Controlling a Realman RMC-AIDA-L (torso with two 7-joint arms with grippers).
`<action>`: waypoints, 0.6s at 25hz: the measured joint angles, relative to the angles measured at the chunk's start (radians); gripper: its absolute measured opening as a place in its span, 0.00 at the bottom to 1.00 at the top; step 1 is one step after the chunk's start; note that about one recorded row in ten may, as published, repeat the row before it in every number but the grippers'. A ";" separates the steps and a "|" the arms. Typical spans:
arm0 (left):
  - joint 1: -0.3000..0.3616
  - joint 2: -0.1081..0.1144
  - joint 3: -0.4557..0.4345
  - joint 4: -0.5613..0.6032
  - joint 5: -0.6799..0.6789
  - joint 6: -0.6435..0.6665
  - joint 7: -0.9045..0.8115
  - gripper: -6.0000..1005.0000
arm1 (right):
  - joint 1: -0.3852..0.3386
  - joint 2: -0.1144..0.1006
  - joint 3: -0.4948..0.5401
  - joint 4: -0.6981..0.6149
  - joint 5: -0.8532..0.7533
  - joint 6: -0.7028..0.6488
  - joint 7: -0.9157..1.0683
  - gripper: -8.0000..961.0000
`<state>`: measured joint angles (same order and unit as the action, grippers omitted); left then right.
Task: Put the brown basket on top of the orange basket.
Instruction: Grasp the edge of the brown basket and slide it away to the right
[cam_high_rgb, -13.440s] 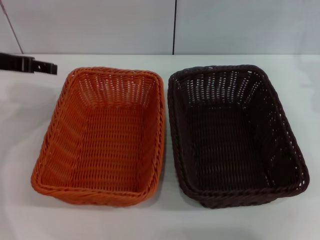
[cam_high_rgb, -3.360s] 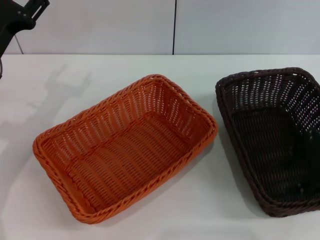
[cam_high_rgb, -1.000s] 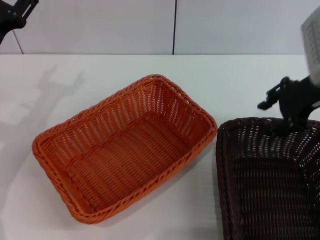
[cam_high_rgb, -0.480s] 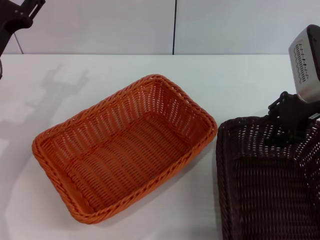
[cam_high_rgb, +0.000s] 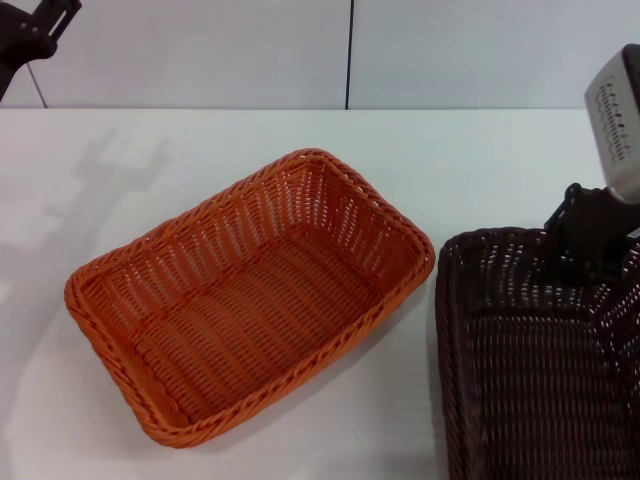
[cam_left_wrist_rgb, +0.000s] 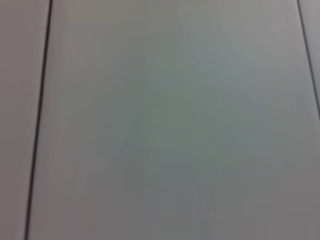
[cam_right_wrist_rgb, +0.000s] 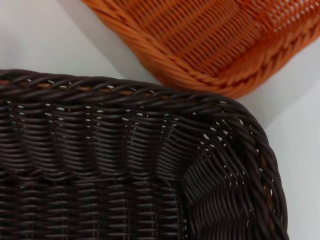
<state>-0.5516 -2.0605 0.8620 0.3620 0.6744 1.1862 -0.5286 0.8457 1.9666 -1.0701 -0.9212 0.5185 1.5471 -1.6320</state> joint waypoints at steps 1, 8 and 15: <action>0.006 0.001 0.000 0.002 -0.010 0.000 0.000 0.81 | -0.004 -0.002 0.012 -0.024 0.004 0.048 0.001 0.31; 0.020 0.002 -0.008 0.007 -0.020 -0.001 0.000 0.81 | -0.025 -0.010 0.125 -0.108 0.114 0.229 -0.034 0.25; 0.017 0.002 -0.034 0.008 -0.021 -0.002 0.000 0.81 | -0.082 -0.034 0.120 -0.126 0.403 0.270 -0.063 0.19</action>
<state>-0.5348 -2.0581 0.8275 0.3699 0.6536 1.1841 -0.5289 0.7637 1.9327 -0.9498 -1.0469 0.9213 1.8167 -1.6945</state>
